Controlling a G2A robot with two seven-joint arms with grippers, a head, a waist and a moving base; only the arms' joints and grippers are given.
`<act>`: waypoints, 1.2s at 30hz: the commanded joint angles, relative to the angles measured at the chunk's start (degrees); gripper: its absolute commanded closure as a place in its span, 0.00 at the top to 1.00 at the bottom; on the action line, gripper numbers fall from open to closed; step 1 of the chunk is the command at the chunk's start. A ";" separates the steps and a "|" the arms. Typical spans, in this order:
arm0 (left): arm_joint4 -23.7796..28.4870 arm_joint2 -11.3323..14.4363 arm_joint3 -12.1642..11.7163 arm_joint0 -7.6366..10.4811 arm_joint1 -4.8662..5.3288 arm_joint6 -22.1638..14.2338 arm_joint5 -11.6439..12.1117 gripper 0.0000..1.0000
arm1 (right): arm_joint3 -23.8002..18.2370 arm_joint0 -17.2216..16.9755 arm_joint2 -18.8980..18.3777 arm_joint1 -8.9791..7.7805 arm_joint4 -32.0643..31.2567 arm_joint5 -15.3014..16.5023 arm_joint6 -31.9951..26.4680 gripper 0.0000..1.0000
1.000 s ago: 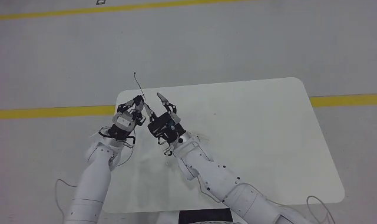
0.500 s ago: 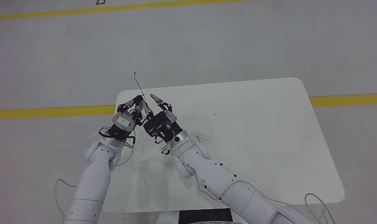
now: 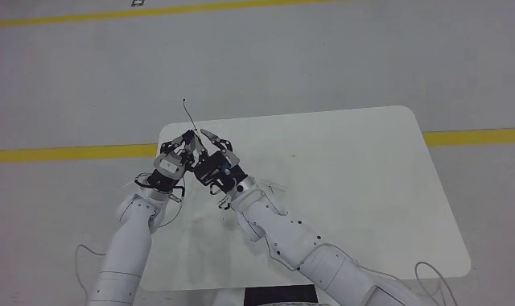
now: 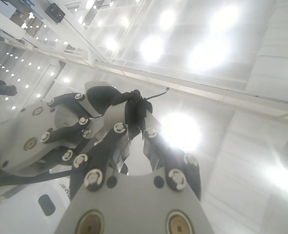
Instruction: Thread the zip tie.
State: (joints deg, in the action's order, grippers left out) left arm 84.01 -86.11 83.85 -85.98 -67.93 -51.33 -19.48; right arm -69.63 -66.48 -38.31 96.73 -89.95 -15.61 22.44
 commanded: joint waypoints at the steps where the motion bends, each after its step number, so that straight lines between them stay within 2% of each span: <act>1: 0.00 0.00 0.00 0.00 0.00 0.00 0.00 0.00 | 0.14 0.06 -0.01 0.08 0.00 0.01 0.00 0.14; 6: 0.00 0.00 0.00 0.00 0.00 0.00 0.00 0.00 | 0.47 0.17 -0.12 0.26 0.00 0.14 0.08 0.13; 11: 0.00 0.00 0.00 0.00 0.00 0.00 0.00 0.00 | 0.77 0.32 -0.22 0.41 0.00 0.13 0.33 0.00; 17: 0.00 0.00 0.00 0.00 0.00 0.00 0.00 0.00 | 1.77 0.76 -0.01 0.20 0.00 -0.26 0.70 0.00; 36: 0.00 0.00 0.00 0.00 0.00 0.00 0.00 0.00 | 1.94 -1.24 -0.45 -2.86 0.00 -0.23 -0.85 0.00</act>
State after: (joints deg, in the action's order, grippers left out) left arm 84.01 -86.11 83.85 -85.98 -67.93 -51.33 -19.48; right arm -67.68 -67.66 -38.75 93.98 -89.95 -15.87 21.68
